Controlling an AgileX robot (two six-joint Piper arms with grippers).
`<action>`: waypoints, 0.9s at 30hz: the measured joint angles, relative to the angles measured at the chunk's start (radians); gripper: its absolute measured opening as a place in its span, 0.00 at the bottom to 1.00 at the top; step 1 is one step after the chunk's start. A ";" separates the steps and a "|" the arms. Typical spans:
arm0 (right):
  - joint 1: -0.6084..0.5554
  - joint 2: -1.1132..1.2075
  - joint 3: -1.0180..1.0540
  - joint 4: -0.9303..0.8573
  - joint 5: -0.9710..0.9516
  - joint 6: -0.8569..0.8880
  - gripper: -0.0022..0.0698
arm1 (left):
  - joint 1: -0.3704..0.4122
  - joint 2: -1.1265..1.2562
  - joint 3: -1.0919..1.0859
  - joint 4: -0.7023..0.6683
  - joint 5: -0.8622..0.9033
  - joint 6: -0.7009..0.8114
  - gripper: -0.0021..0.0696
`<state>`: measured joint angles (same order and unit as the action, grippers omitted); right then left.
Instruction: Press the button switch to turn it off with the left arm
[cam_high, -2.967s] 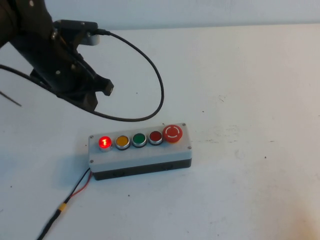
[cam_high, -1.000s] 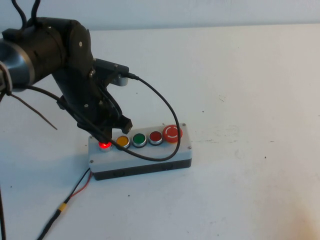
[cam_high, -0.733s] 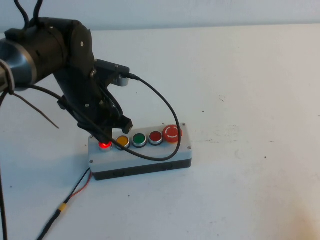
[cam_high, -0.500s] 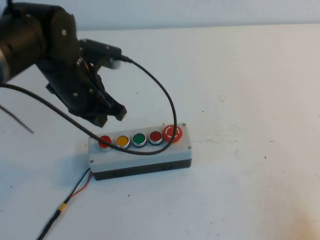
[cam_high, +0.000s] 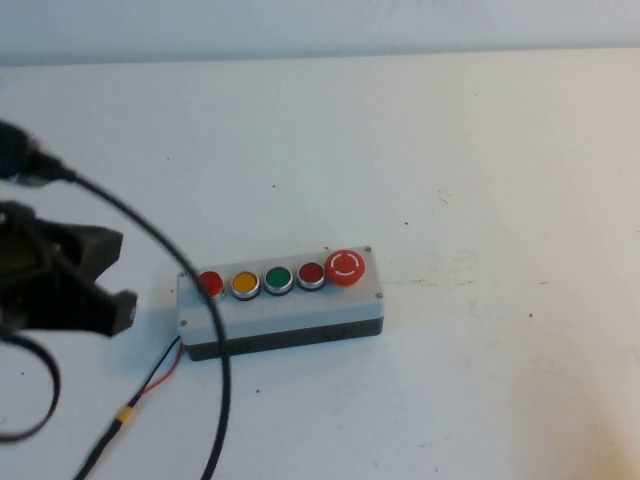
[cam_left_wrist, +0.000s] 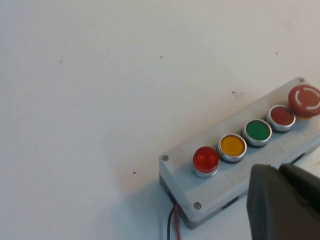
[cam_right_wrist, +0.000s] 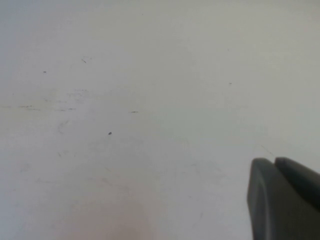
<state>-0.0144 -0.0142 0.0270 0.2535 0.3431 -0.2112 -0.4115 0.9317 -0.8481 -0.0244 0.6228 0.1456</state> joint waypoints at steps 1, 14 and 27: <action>0.000 0.000 0.000 0.000 0.000 0.000 0.01 | 0.000 -0.056 0.060 0.000 -0.049 -0.017 0.03; 0.000 0.000 0.000 0.000 0.000 0.000 0.01 | 0.000 -0.368 0.388 0.120 -0.161 -0.060 0.03; 0.000 0.000 0.000 0.000 0.000 0.000 0.01 | 0.000 -0.502 0.548 0.165 -0.448 -0.058 0.03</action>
<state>-0.0144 -0.0142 0.0270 0.2535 0.3431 -0.2112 -0.4115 0.4296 -0.2999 0.1401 0.1744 0.0876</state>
